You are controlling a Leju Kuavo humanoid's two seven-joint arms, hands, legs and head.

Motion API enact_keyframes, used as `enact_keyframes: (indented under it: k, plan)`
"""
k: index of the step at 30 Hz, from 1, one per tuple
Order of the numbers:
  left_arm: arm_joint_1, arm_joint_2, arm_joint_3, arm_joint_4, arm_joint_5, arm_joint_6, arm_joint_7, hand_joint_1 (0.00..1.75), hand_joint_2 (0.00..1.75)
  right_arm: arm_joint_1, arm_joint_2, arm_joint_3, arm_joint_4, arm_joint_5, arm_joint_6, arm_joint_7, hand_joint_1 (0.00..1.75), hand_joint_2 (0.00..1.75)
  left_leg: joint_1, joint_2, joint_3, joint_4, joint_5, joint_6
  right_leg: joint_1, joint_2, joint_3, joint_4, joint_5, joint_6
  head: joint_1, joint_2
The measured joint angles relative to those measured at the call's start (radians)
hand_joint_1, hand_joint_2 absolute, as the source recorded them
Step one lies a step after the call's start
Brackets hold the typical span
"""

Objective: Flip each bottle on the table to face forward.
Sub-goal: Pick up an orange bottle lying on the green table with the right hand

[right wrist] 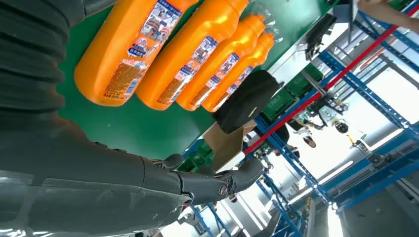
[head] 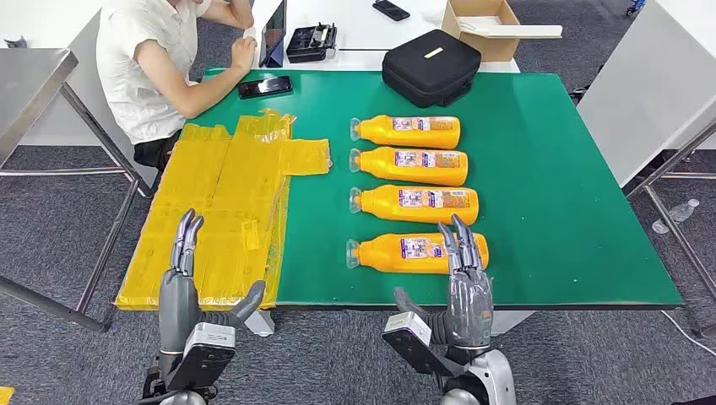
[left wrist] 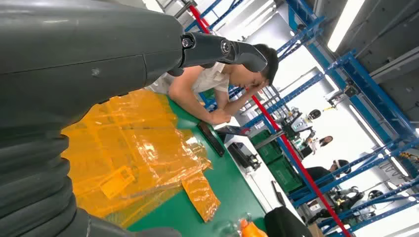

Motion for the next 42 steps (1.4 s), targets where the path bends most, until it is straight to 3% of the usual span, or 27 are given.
enact_keyframes:
  k: [12,42]
  plan:
    - [-0.002,-0.005,0.031,-0.001,-0.025,-0.009,0.022,0.0,1.75,0.007,0.001,-0.001,0.0,-0.065,-0.021,-0.035,0.0,1.75,0.0,0.0,0.0,0.0,0.0,0.0,0.0,0.0,0.0,0.0,0.0,0.0,0.0,0.0]
    - [-0.002,-0.01,0.05,-0.001,-0.045,-0.01,0.025,0.0,1.75,0.022,0.003,-0.02,0.002,-0.024,-0.019,-0.041,0.0,1.75,0.0,0.0,0.0,0.0,0.0,0.0,0.0,0.0,0.0,0.0,0.0,0.0,0.0,0.0]
